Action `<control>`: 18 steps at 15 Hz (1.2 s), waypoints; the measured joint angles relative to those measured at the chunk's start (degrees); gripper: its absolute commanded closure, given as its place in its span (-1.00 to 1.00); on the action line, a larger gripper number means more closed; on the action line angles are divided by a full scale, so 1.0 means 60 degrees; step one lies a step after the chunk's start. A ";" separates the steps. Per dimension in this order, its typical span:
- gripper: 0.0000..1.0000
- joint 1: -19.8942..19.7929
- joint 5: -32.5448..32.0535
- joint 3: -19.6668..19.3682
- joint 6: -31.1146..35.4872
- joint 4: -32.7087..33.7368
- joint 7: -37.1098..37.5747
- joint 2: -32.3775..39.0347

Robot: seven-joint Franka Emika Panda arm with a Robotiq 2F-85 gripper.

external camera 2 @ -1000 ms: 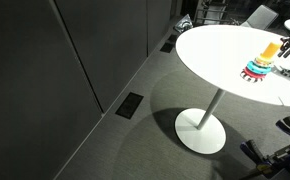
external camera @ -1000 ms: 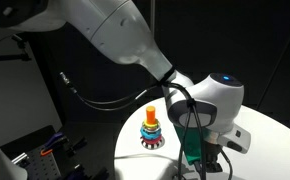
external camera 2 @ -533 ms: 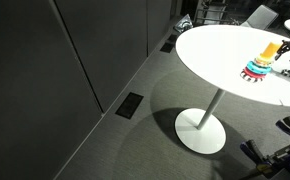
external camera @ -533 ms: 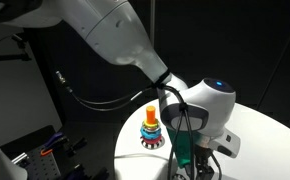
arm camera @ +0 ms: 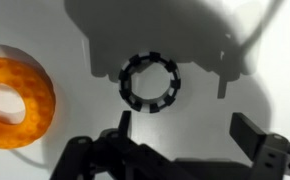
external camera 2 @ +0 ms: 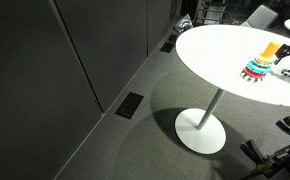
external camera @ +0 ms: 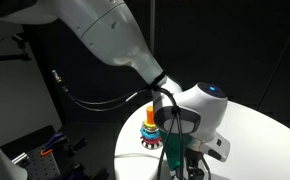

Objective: Put the striped ring on the orange stand

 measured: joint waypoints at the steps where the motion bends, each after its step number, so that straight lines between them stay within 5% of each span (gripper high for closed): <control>1: -1.00 0.0005 -0.0004 -0.0009 0.0000 -0.0070 0.0000 0.0001; 18: -1.00 0.0342 -0.0142 -0.0404 0.0126 -0.0324 0.0102 0.0277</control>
